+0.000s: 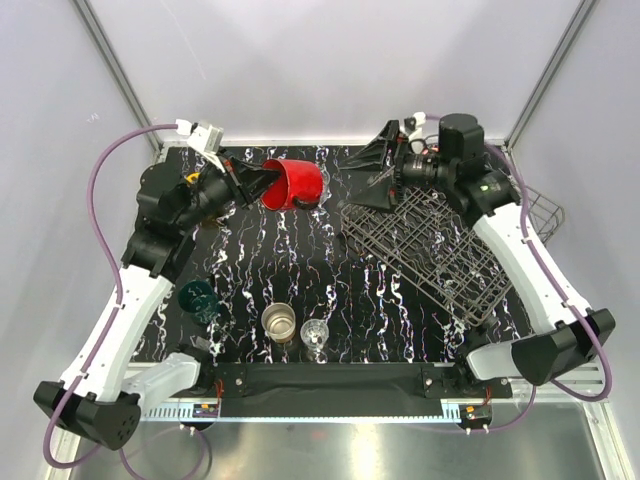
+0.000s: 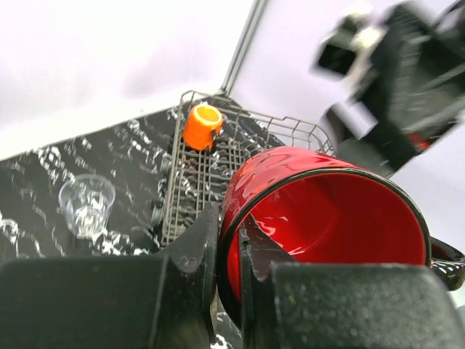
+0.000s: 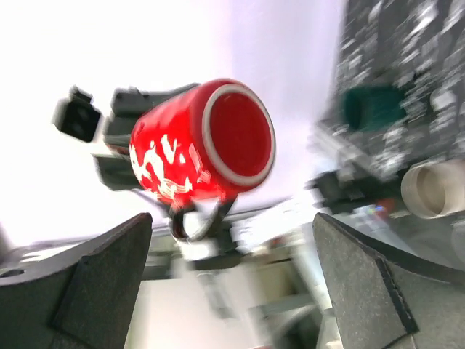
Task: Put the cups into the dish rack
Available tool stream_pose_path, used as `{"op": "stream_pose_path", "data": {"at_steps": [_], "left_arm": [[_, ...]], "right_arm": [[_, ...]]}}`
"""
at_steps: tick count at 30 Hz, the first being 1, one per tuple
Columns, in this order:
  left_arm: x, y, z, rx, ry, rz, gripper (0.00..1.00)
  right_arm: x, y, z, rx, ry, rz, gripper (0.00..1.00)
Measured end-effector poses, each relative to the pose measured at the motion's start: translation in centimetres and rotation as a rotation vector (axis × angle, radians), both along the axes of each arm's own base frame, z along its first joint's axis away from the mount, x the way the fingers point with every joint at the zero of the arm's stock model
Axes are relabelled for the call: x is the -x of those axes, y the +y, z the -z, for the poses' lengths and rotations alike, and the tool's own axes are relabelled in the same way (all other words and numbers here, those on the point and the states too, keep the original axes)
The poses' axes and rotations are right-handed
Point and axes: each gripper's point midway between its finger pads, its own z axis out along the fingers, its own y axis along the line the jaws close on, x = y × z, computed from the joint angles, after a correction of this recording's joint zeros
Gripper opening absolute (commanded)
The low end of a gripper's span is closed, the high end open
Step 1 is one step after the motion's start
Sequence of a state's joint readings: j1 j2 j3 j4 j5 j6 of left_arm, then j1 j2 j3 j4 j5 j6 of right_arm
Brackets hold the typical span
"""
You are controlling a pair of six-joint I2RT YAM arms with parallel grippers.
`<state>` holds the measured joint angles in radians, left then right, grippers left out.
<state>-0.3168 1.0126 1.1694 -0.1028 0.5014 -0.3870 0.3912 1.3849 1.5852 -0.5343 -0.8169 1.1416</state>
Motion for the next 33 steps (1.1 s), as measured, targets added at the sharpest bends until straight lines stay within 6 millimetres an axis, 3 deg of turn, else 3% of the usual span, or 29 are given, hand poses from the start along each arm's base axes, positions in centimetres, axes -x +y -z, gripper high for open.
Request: {"op": "stream_pose_path", "data": {"at_steps": [3,8,11,20,33], "left_arm": [[0.5,-1.0,-0.6,-0.003,-0.040,0.030,0.00],[1.3,-2.6,-1.1,-0.006,-0.080,0.070,0.00],[1.4,-2.9,-1.7,-0.004,-0.106,0.074,0.00],[0.0,-3.3,-6.3,-0.009,-0.219,0.050,0.00],[-2.5,-4.3,-6.9,0.033,-0.251,0.033,0.00]], "right_arm": [[-0.3,0.8,0.0,-0.096,0.116,-0.010,0.99],[0.5,1.9,-3.3,-0.215,0.128,-0.059,0.96],[0.9,2.3,-4.4,-0.250,0.125,-0.072,0.96],[1.9,3.0,-3.9,-0.232,0.142,-0.093,0.95],[3.0,3.3,-6.7,-0.304,0.123,-0.162,0.90]]}}
